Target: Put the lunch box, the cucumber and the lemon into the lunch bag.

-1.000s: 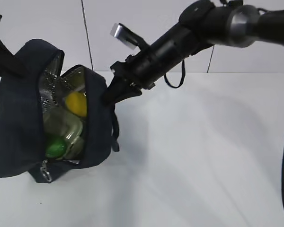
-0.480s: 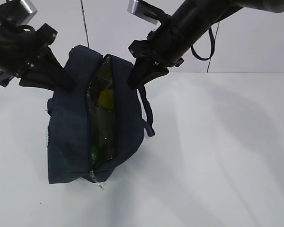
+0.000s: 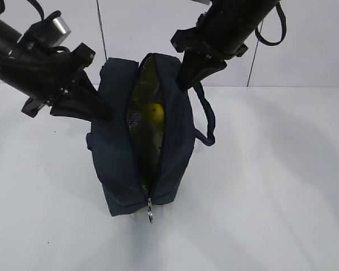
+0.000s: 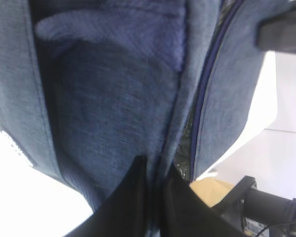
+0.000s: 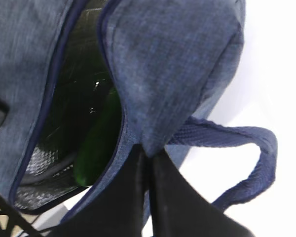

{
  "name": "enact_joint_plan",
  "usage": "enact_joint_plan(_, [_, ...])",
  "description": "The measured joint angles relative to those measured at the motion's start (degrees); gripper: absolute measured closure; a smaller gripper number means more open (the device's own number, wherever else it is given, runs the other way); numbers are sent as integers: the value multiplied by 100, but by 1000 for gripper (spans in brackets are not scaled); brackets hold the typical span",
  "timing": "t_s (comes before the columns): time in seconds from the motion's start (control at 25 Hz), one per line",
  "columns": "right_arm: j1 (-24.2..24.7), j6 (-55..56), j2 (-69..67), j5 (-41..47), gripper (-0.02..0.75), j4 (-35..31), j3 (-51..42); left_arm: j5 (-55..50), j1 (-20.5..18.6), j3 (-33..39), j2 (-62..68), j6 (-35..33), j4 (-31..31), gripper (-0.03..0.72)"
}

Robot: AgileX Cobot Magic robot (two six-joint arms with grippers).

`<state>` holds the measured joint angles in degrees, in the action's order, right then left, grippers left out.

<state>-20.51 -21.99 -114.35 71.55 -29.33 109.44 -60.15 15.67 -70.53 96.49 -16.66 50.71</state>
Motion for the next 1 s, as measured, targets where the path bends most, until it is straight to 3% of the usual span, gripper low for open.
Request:
enact_joint_plan(0.28, [0, 203, 115, -37, 718, 760, -231, 612, 390, 0, 93, 9, 140, 681])
enact_joint_plan(0.64, [3, -89, 591, -94, 718, 906, -1056, 1124, 721, 0, 93, -71, 150, 681])
enact_joint_plan(1.0, [3, -43, 1092, -48, 718, 964, -1439, 1265, 1314, 0, 93, -92, -141, 682])
